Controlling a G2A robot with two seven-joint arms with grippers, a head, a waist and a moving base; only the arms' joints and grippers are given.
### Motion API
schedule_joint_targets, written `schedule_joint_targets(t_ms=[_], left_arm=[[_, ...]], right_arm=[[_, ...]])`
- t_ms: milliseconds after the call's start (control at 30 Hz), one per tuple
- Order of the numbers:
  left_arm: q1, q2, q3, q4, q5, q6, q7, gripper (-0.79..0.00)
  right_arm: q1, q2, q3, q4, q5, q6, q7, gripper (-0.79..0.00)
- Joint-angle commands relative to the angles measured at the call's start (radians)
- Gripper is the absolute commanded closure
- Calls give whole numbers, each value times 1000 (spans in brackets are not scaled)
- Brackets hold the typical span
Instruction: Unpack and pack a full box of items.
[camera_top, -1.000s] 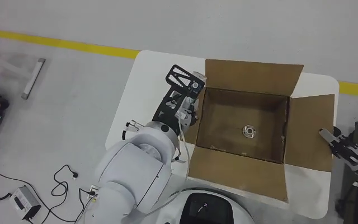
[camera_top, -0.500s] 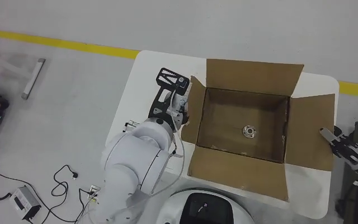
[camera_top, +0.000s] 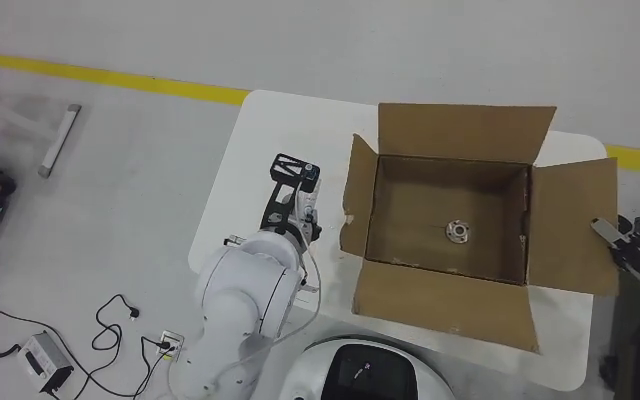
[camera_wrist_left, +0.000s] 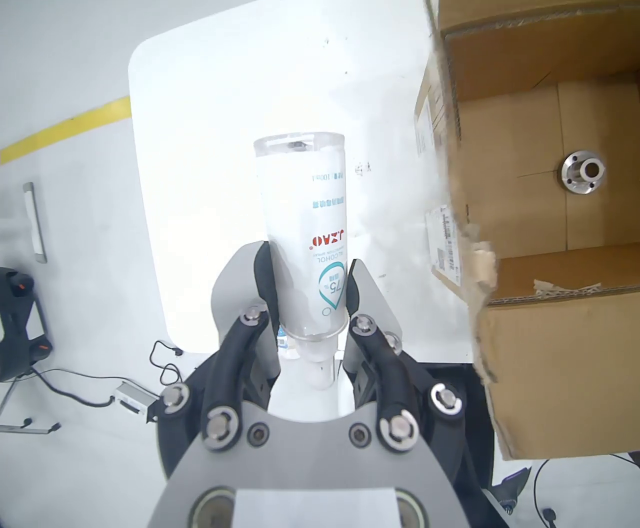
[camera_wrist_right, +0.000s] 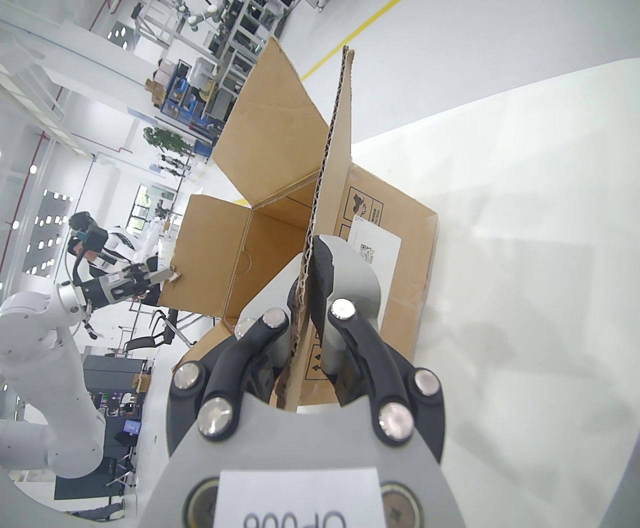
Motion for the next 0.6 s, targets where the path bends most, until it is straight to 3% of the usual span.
schedule_joint_targets(t_ms=[0,567], left_arm=[[16,0,-2,18,-11,7,5,0],[115,-6,44,255,-83,143,191,0]], right_arm=[[13,3,1,19,10,7,15,0],[58,21,12,83,64,-8,72,0]])
